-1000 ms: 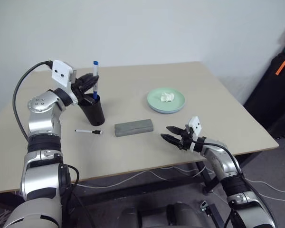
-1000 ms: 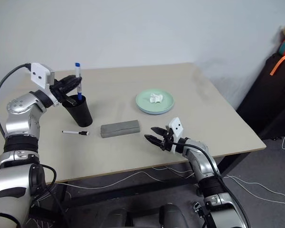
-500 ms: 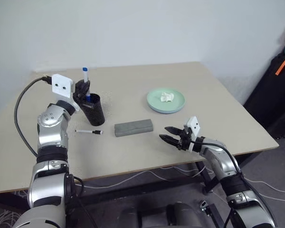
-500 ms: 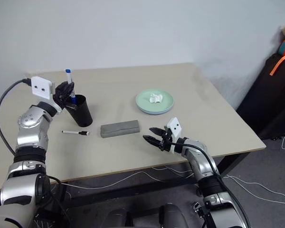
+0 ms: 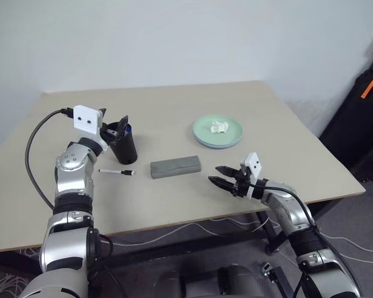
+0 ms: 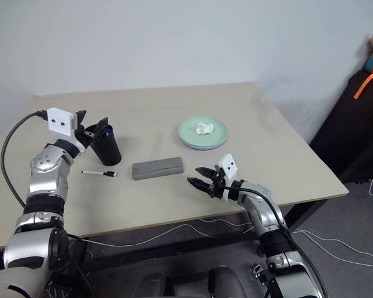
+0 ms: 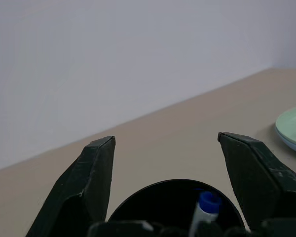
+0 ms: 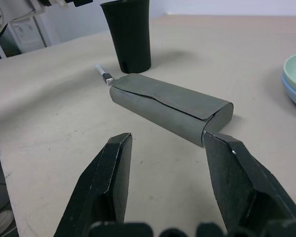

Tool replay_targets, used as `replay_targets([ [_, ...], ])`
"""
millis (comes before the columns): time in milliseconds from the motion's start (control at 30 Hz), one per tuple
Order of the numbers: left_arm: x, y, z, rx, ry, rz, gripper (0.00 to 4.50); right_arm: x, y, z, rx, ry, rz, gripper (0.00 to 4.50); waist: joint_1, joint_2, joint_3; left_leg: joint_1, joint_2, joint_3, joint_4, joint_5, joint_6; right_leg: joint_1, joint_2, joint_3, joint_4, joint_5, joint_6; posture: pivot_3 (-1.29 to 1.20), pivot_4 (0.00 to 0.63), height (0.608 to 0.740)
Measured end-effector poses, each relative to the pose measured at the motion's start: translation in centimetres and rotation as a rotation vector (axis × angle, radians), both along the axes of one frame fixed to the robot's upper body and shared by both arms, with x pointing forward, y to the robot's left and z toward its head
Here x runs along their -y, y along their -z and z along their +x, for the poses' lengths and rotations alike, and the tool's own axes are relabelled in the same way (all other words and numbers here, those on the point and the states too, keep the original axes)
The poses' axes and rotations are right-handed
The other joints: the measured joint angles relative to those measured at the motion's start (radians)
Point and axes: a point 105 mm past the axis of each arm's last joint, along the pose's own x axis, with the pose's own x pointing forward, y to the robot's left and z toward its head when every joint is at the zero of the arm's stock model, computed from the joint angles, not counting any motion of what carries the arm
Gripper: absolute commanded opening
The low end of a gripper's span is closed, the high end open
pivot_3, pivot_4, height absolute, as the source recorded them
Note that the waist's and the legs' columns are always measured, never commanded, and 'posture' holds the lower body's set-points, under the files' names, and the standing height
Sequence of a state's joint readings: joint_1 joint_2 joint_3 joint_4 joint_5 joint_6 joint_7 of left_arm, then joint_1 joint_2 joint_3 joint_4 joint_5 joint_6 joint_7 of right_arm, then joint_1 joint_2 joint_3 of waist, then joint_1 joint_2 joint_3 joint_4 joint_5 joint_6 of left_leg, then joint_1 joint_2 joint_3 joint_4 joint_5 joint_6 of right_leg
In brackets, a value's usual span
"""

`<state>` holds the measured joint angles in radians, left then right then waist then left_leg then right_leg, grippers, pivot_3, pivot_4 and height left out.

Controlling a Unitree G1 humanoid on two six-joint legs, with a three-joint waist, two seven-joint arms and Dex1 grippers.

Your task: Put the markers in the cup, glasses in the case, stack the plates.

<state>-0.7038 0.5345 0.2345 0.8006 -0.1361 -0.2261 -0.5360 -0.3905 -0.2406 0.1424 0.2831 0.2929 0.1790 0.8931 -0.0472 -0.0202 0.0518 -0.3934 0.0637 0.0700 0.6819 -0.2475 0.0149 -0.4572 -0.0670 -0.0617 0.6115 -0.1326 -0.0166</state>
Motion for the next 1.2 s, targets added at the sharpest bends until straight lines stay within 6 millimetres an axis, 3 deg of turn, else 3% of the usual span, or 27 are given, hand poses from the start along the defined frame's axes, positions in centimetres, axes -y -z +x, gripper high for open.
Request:
replay_targets([
  [200, 0.8, -0.1, -0.5, -0.039, 0.142, 0.066, 3.43, -0.1, -0.2, 0.0, 0.006, -0.003, 0.001, 2.50, 0.000, 0.000, 0.000, 0.000, 0.000, 0.000, 0.000, -0.001, -0.002, -0.001, 0.000, 0.000, 0.000, 0.000, 0.000, 0.00, 0.000, 0.740],
  [400, 1.4, -4.2, -2.1, -0.073, 0.403, 0.143, 3.43, -0.1, -0.2, 0.0, 0.006, -0.004, 0.000, 2.50, -0.001, 0.000, 0.000, 0.000, 0.000, 0.000, -0.001, -0.001, -0.002, -0.001, 0.000, 0.000, -0.001, 0.000, 0.000, 0.00, 0.000, 0.740],
  [467, 1.9, -4.3, -3.0, -0.140, 0.507, 0.210, 3.43, -0.1, -0.2, 0.0, 0.006, -0.004, 0.001, 2.50, -0.001, 0.000, 0.000, 0.000, 0.000, 0.000, -0.002, -0.001, -0.002, -0.001, 0.000, 0.000, -0.001, 0.000, 0.000, 0.00, 0.000, 0.740],
  [600, 2.5, -3.0, -5.1, -0.348, 0.687, 0.356, 3.43, -0.3, -0.3, -0.1, 0.007, -0.009, 0.002, 2.50, -0.001, 0.000, 0.000, 0.000, 0.000, 0.000, -0.002, -0.001, -0.002, -0.001, 0.000, 0.000, -0.001, -0.002, -0.002, 0.00, 0.000, 0.740],
  [767, 1.5, 0.8, -6.9, -0.662, 0.788, 0.572, 3.43, -0.7, -0.8, 0.2, 0.019, -0.018, 0.008, 2.50, 0.001, 0.000, 0.000, 0.000, 0.000, 0.000, -0.002, -0.001, -0.002, -0.001, 0.000, 0.000, -0.001, -0.002, -0.003, 0.00, 0.000, 0.740],
  [867, 0.2, 2.7, -6.8, -0.802, 0.761, 0.655, 3.43, -0.9, -0.9, 0.3, 0.022, -0.022, 0.013, 2.50, 0.001, 0.000, 0.000, -0.001, 0.001, 0.000, -0.002, -0.001, -0.002, -0.002, 0.000, -0.001, -0.001, -0.002, -0.003, 0.00, 0.000, 0.740],
  [933, -0.5, 2.9, -6.4, -0.838, 0.727, 0.702, 3.43, -0.8, -0.8, 0.3, 0.021, -0.020, 0.012, 2.50, 0.001, 0.000, 0.000, -0.002, 0.000, 0.000, -0.002, -0.001, -0.002, -0.002, 0.000, 0.000, -0.002, -0.002, -0.003, 0.00, 0.000, 0.740],
  [1200, -0.6, 5.1, -5.0, -0.931, 0.670, 0.757, 3.43, -0.5, -0.8, 0.3, 0.019, -0.012, 0.004, 2.50, 0.000, 0.000, 0.001, -0.002, 0.000, 0.000, -0.003, 0.001, 0.001, -0.003, 0.000, 0.000, -0.002, -0.002, -0.003, 0.00, 0.000, 0.740],
])
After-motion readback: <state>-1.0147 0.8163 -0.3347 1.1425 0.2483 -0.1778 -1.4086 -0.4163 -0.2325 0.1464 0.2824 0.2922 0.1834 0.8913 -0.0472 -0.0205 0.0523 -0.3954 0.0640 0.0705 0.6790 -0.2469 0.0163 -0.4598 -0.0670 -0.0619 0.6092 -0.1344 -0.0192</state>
